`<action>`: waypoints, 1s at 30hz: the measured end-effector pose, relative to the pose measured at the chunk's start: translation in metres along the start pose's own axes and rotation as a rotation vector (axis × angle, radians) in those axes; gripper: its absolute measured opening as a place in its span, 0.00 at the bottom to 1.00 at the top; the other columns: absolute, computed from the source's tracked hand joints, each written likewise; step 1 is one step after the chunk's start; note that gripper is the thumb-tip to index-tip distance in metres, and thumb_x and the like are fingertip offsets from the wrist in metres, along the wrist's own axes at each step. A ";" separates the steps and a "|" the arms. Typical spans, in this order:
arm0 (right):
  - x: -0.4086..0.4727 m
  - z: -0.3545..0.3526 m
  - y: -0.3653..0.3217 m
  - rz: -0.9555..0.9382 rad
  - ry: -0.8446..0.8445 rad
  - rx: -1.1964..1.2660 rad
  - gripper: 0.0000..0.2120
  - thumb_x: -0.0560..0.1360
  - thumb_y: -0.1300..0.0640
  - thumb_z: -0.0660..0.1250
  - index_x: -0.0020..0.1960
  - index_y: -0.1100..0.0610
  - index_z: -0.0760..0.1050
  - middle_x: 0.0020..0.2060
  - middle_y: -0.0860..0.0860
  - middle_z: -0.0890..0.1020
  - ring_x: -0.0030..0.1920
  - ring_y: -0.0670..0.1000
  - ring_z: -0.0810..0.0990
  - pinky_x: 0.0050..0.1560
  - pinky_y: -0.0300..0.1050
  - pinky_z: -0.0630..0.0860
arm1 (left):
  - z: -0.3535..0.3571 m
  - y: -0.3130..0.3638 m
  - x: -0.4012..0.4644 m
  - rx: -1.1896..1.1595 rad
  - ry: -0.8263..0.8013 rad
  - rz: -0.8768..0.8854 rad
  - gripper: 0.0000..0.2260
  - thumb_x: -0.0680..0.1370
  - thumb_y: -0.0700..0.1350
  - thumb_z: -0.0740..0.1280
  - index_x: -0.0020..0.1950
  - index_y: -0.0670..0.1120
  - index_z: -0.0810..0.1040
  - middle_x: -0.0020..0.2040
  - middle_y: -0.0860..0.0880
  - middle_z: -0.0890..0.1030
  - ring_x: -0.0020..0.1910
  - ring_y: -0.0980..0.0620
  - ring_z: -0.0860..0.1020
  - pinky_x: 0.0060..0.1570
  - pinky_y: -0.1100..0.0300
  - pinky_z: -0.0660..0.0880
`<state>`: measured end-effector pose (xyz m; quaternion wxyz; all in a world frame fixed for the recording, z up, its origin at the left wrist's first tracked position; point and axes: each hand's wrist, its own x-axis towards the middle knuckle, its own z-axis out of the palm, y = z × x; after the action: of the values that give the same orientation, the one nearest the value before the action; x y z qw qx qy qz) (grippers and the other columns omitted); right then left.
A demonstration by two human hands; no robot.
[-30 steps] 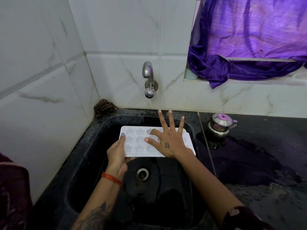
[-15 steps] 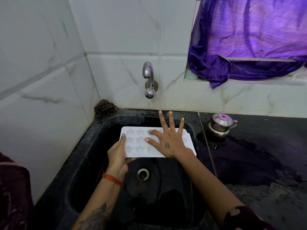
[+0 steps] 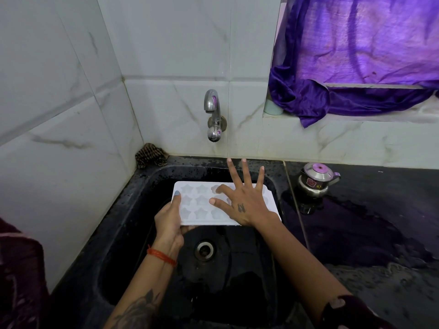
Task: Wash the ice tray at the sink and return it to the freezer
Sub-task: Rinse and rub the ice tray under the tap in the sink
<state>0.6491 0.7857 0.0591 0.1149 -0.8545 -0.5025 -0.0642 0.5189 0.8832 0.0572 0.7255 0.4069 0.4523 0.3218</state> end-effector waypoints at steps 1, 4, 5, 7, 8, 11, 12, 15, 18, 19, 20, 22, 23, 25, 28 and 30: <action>0.000 0.000 0.000 -0.001 0.013 0.000 0.37 0.67 0.27 0.33 0.59 0.40 0.72 0.73 0.48 0.32 0.72 0.57 0.27 0.64 0.68 0.25 | 0.000 0.000 0.000 0.000 0.001 -0.001 0.09 0.78 0.50 0.65 0.44 0.46 0.78 0.40 0.46 0.82 0.37 0.49 0.81 0.25 0.58 0.79; 0.002 -0.002 -0.005 -0.007 0.048 0.038 0.36 0.68 0.28 0.36 0.61 0.41 0.71 0.76 0.49 0.36 0.73 0.57 0.29 0.65 0.66 0.25 | 0.000 0.001 -0.001 0.002 0.007 -0.009 0.08 0.78 0.50 0.65 0.44 0.47 0.78 0.41 0.46 0.82 0.38 0.49 0.81 0.25 0.59 0.79; 0.003 -0.002 -0.007 -0.013 0.052 0.049 0.36 0.68 0.28 0.36 0.62 0.41 0.70 0.76 0.49 0.36 0.74 0.57 0.29 0.65 0.66 0.24 | 0.000 0.001 -0.001 -0.001 0.008 -0.014 0.08 0.78 0.51 0.65 0.44 0.47 0.78 0.41 0.46 0.82 0.38 0.49 0.81 0.26 0.58 0.79; 0.005 -0.002 -0.012 -0.034 0.045 0.054 0.36 0.68 0.28 0.36 0.63 0.41 0.70 0.76 0.49 0.36 0.74 0.56 0.29 0.64 0.66 0.24 | 0.000 0.000 -0.001 -0.007 0.004 -0.021 0.09 0.78 0.51 0.65 0.44 0.47 0.78 0.42 0.45 0.82 0.39 0.48 0.81 0.26 0.58 0.79; 0.006 -0.002 -0.014 -0.046 0.036 0.054 0.37 0.68 0.28 0.35 0.63 0.41 0.70 0.76 0.49 0.36 0.74 0.57 0.29 0.64 0.66 0.24 | 0.001 0.000 -0.001 -0.008 0.000 -0.022 0.09 0.78 0.51 0.65 0.44 0.47 0.78 0.42 0.45 0.82 0.39 0.48 0.82 0.26 0.58 0.79; 0.010 -0.001 -0.020 -0.062 -0.015 0.049 0.38 0.66 0.28 0.34 0.62 0.41 0.71 0.75 0.49 0.34 0.73 0.57 0.28 0.63 0.66 0.23 | 0.001 0.000 -0.002 -0.010 -0.008 -0.021 0.09 0.78 0.50 0.65 0.44 0.46 0.78 0.42 0.45 0.82 0.39 0.48 0.81 0.24 0.59 0.78; 0.011 0.000 -0.021 -0.060 -0.035 0.047 0.39 0.66 0.27 0.33 0.62 0.40 0.71 0.75 0.49 0.34 0.73 0.57 0.28 0.63 0.66 0.23 | 0.001 0.000 -0.003 -0.012 -0.009 -0.022 0.09 0.78 0.50 0.65 0.45 0.46 0.78 0.42 0.45 0.82 0.38 0.48 0.81 0.24 0.59 0.78; 0.013 0.005 -0.023 -0.066 -0.051 0.029 0.39 0.67 0.25 0.34 0.63 0.40 0.71 0.75 0.49 0.34 0.73 0.57 0.28 0.62 0.66 0.22 | 0.001 -0.002 -0.003 -0.015 -0.001 -0.033 0.09 0.78 0.50 0.66 0.44 0.46 0.78 0.41 0.45 0.82 0.38 0.48 0.81 0.24 0.58 0.79; 0.013 0.004 -0.027 -0.065 -0.070 0.028 0.34 0.71 0.28 0.38 0.64 0.40 0.71 0.75 0.49 0.34 0.73 0.57 0.28 0.63 0.67 0.22 | 0.002 -0.003 -0.003 -0.014 0.007 -0.031 0.09 0.78 0.50 0.66 0.44 0.46 0.78 0.41 0.45 0.82 0.37 0.48 0.81 0.23 0.59 0.78; 0.013 0.003 -0.027 -0.056 -0.093 0.038 0.31 0.73 0.29 0.41 0.64 0.40 0.71 0.75 0.49 0.34 0.73 0.57 0.28 0.63 0.68 0.23 | 0.002 -0.003 -0.003 -0.015 0.009 -0.030 0.08 0.78 0.50 0.66 0.44 0.46 0.78 0.41 0.45 0.82 0.37 0.48 0.81 0.23 0.59 0.78; 0.013 0.003 -0.028 -0.047 -0.117 0.050 0.28 0.75 0.30 0.44 0.64 0.39 0.71 0.75 0.49 0.33 0.73 0.57 0.28 0.64 0.68 0.24 | 0.002 -0.003 -0.003 -0.017 0.010 -0.030 0.08 0.78 0.50 0.66 0.43 0.46 0.78 0.41 0.45 0.82 0.37 0.48 0.81 0.24 0.59 0.78; 0.013 0.002 -0.026 -0.036 -0.151 0.068 0.25 0.76 0.32 0.45 0.65 0.38 0.70 0.75 0.48 0.33 0.73 0.57 0.27 0.64 0.68 0.24 | 0.001 -0.002 -0.003 -0.019 0.007 -0.030 0.08 0.78 0.50 0.66 0.43 0.46 0.78 0.40 0.45 0.82 0.34 0.49 0.81 0.25 0.57 0.79; 0.013 0.001 -0.025 -0.032 -0.165 0.071 0.25 0.76 0.32 0.45 0.65 0.37 0.69 0.75 0.48 0.33 0.73 0.57 0.27 0.64 0.68 0.24 | 0.001 -0.002 -0.003 -0.020 0.004 -0.029 0.08 0.78 0.50 0.66 0.43 0.46 0.78 0.40 0.45 0.82 0.31 0.50 0.82 0.25 0.57 0.79; 0.013 0.000 -0.023 -0.029 -0.187 0.070 0.24 0.76 0.32 0.45 0.65 0.36 0.68 0.75 0.48 0.32 0.73 0.57 0.27 0.64 0.68 0.25 | 0.000 -0.001 -0.003 -0.020 0.001 -0.026 0.08 0.78 0.50 0.66 0.43 0.46 0.78 0.40 0.46 0.82 0.30 0.51 0.82 0.24 0.58 0.79; 0.013 0.000 -0.022 -0.047 -0.181 0.045 0.26 0.74 0.30 0.43 0.64 0.36 0.69 0.75 0.48 0.32 0.73 0.57 0.27 0.64 0.69 0.25 | 0.001 -0.001 -0.004 -0.023 -0.004 -0.031 0.08 0.78 0.49 0.65 0.43 0.47 0.78 0.40 0.45 0.82 0.36 0.48 0.81 0.26 0.57 0.79; 0.014 0.001 -0.021 -0.066 -0.148 0.018 0.34 0.70 0.27 0.36 0.63 0.36 0.70 0.75 0.48 0.33 0.73 0.57 0.28 0.64 0.69 0.25 | 0.000 -0.002 -0.004 -0.024 -0.006 -0.036 0.08 0.78 0.49 0.65 0.43 0.46 0.78 0.41 0.45 0.82 0.38 0.48 0.81 0.27 0.56 0.80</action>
<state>0.6372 0.8074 0.0644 0.0830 -0.8389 -0.5380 -0.0002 0.5177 0.8789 0.0575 0.7373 0.3909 0.4533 0.3131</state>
